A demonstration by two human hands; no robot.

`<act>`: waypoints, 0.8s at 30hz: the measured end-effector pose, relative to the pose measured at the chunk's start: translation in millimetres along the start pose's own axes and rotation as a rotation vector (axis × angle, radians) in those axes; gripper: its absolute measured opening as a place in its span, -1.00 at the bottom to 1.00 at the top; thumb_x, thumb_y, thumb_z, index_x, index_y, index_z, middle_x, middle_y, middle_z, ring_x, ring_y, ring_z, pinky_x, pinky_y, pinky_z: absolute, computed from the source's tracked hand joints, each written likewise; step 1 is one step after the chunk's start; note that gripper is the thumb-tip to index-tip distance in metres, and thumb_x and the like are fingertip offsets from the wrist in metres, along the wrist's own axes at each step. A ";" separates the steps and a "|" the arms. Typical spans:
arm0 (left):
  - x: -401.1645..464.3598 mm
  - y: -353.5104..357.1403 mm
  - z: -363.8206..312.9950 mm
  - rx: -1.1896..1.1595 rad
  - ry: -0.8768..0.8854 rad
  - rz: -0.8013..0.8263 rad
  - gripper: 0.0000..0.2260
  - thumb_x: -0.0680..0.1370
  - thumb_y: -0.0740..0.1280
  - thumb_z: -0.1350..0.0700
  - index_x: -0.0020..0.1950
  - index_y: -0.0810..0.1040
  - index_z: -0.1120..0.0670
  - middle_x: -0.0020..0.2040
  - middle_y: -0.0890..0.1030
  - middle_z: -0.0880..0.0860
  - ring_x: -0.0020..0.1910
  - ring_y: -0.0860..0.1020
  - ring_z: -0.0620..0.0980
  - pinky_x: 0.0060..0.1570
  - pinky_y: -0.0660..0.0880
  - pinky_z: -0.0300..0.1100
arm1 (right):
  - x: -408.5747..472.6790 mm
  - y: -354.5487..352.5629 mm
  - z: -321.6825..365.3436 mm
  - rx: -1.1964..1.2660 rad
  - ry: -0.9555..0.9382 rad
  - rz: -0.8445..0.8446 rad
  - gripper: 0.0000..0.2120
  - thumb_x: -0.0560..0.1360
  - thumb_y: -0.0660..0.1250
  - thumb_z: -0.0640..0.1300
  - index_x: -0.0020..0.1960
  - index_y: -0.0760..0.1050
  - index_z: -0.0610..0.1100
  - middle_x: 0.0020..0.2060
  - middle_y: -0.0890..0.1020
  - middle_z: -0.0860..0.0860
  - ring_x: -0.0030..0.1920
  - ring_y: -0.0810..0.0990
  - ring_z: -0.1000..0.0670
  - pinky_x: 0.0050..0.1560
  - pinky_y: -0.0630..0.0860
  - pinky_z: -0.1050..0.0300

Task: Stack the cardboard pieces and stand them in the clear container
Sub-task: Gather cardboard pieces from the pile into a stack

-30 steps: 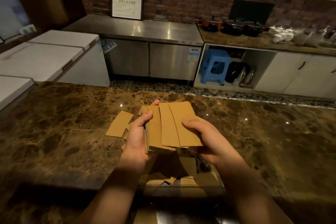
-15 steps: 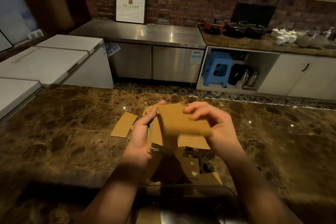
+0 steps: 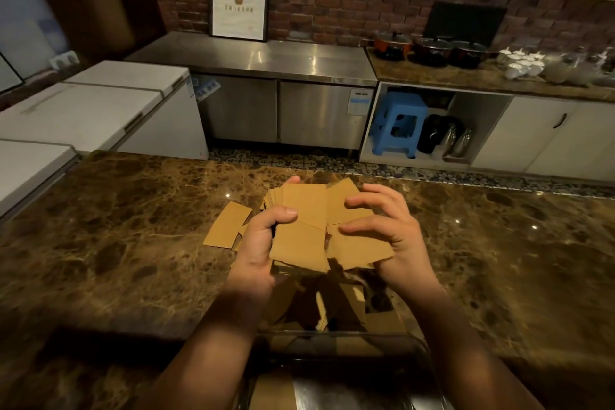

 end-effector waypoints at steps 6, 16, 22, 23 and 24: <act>-3.0 2.0 -5.6 -0.081 0.033 0.051 -0.54 0.41 0.28 0.22 0.29 0.54 -0.07 0.08 0.64 0.34 -0.10 0.66 0.21 -0.18 0.63 0.00 | -5.5 -21.8 -31.2 0.454 0.446 -0.207 -0.82 0.37 0.51 0.10 -0.07 0.61 0.31 -0.03 0.72 0.15 0.11 0.68 -0.01 0.06 0.63 0.11; 1.9 9.2 2.9 -0.110 0.046 -0.033 -0.60 0.41 0.33 0.22 0.20 0.64 -0.08 0.24 0.64 0.24 0.14 0.62 0.26 -0.01 0.62 0.17 | -4.2 17.3 -32.7 0.860 0.726 -0.023 -0.61 0.47 0.44 -0.22 0.28 0.49 -0.13 0.00 0.75 -0.14 0.00 0.74 -0.12 -0.15 0.65 0.14; 0.5 8.9 9.0 -0.195 -0.008 -0.021 -0.74 0.48 0.35 0.12 0.10 0.73 -0.05 0.12 0.71 0.20 0.03 0.70 0.22 -0.13 0.64 0.20 | 0.5 -0.1 -23.5 0.704 0.575 -0.111 -0.67 0.40 0.55 -0.08 0.13 0.63 0.14 0.10 0.71 0.01 0.17 0.66 -0.07 0.11 0.62 -0.07; 0.2 7.8 9.5 -0.208 -0.015 -0.035 -0.77 0.48 0.35 0.11 0.07 0.74 -0.03 0.06 0.73 0.19 -0.01 0.71 0.20 -0.15 0.65 0.19 | 2.2 -2.6 -17.7 0.711 0.528 -0.087 -0.66 0.36 0.56 -0.06 0.11 0.65 0.15 0.15 0.69 -0.01 0.21 0.63 -0.11 0.13 0.62 -0.11; 0.4 6.5 10.4 -0.219 -0.021 -0.045 -0.78 0.49 0.36 0.10 0.06 0.75 -0.02 0.04 0.73 0.19 -0.03 0.72 0.20 -0.15 0.65 0.19 | 3.5 -3.3 -12.6 0.713 0.491 -0.049 -0.65 0.34 0.55 -0.05 0.11 0.66 0.13 0.22 0.65 -0.03 0.25 0.60 -0.16 0.15 0.61 -0.17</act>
Point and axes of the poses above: each hand's wrist, its own x-axis towards the middle knuckle, its own y-axis out of the palm, z = x × y, the point moved 9 cm from there along x, towards the middle knuckle
